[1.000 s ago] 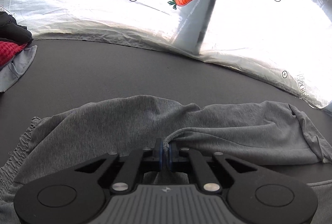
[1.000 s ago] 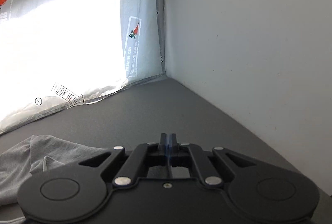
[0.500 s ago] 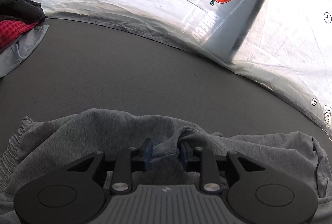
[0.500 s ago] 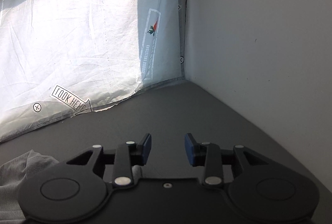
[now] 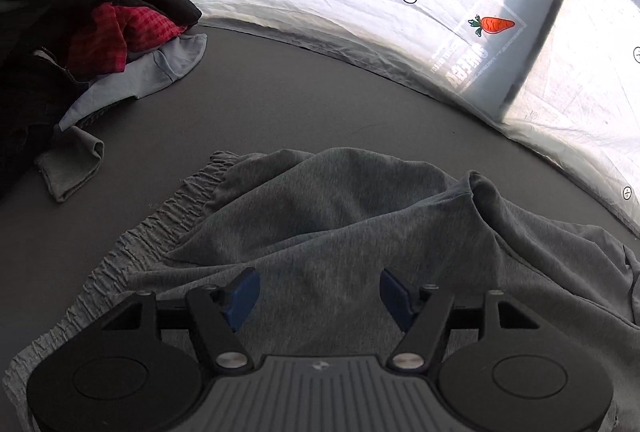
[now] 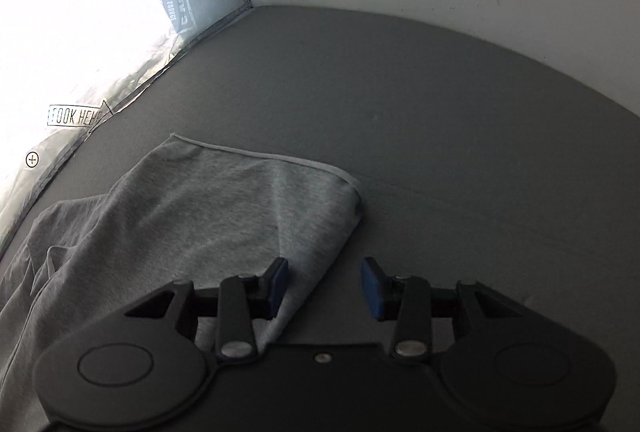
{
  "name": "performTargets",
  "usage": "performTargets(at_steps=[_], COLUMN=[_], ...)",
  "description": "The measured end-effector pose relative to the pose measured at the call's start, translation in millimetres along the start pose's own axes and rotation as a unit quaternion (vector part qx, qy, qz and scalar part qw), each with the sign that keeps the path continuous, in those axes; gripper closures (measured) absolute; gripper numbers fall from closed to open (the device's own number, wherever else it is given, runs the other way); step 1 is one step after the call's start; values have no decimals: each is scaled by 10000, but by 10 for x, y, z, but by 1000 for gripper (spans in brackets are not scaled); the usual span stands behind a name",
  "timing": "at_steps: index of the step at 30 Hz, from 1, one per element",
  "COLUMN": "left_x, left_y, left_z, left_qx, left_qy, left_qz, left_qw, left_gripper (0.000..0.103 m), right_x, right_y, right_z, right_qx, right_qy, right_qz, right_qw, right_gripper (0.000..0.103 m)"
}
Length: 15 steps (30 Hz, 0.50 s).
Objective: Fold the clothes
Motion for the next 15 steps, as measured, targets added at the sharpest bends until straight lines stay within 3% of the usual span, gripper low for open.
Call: performTargets(at_steps=[6, 11, 15], left_x=[-520, -931, -1138], left_y=[-241, -442, -500], left_z=[-294, -604, -836], left_qx=[-48, 29, -52], left_qy=[-589, -1132, -1648], left_qz=[411, 883, 923], left_qw=[9974, 9896, 9820], left_gripper=[35, 33, 33], right_x=[-99, -77, -53], right_y=[41, 57, 47], right_z=[-34, -16, -2], right_qx=[52, 1, -10], right_qy=[12, -33, 55], right_qz=[22, 108, 189], right_qw=[10000, 9999, 9998], right_gripper=[60, 60, 58])
Point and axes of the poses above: each gripper's, at about its wrist camera, not at the fingertips, and y roughly the way its jaws point, x to its right, z to its top, the point moved 3 cm from there along y, roughly the way its jaws point, and after that the axes turned 1 degree about z, right-handed, at the moved point
